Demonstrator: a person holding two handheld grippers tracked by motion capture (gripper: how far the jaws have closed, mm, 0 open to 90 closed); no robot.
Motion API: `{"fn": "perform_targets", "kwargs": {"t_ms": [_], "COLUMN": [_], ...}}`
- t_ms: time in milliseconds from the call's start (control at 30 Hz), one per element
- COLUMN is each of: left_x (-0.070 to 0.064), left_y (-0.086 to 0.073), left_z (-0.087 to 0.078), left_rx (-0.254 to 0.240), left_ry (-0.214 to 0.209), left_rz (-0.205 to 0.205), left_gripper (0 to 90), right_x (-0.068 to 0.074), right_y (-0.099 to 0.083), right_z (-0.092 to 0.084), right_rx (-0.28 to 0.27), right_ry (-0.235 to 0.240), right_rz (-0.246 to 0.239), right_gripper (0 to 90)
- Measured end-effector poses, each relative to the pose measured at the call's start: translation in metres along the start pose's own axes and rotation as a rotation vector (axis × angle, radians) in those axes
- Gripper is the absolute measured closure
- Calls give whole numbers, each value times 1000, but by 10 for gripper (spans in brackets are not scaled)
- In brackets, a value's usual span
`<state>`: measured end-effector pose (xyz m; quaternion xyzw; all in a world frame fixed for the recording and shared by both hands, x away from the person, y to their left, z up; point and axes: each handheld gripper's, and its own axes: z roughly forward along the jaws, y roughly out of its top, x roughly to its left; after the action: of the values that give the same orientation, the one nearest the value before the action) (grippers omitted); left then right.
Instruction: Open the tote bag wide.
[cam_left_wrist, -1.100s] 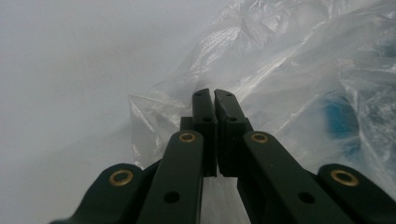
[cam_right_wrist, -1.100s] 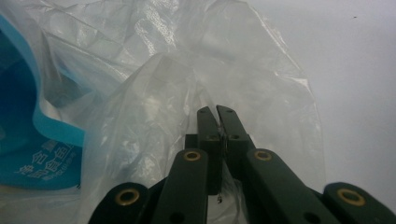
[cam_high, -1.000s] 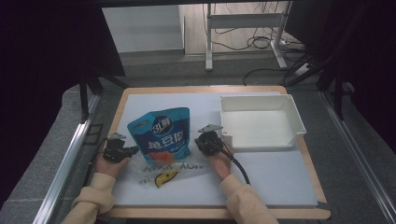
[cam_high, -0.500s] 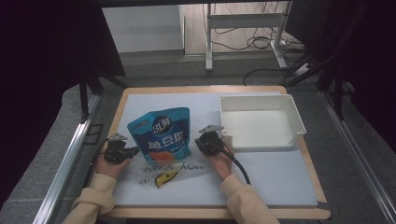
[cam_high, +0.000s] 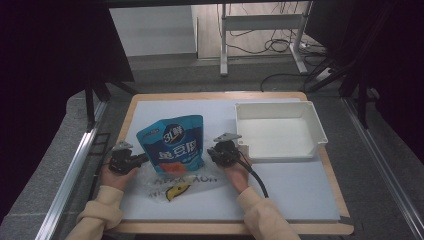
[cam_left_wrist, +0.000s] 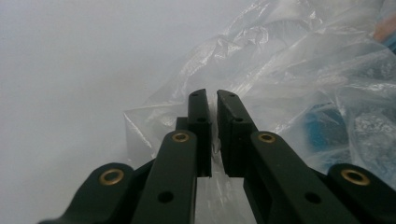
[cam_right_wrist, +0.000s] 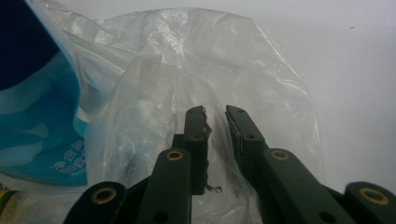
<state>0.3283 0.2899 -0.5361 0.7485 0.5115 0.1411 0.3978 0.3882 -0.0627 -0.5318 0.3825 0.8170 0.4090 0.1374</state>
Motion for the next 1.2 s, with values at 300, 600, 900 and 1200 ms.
{"fn": "perform_targets", "kwargs": {"t_ms": [300, 600, 900, 1200], "left_x": [3, 1, -5, -15], "left_y": [9, 20, 22, 17], "left_z": [-24, -57, -72, -76], "left_rx": [-109, -222, -237, -218], "left_ry": [-30, -15, -44, -60], "left_rz": [-8, 14, 11, 35], "left_gripper": [591, 528, 510, 505], "right_x": [2, 4, 3, -4], "right_y": [6, 14, 18, 18], "right_z": [-19, -51, -76, -96], "right_rx": [-34, -113, -168, -202], "right_ry": [39, 70, 98, 106], "right_rz": [19, 26, 9, 0], "right_gripper": [595, 540, 500, 479]}}
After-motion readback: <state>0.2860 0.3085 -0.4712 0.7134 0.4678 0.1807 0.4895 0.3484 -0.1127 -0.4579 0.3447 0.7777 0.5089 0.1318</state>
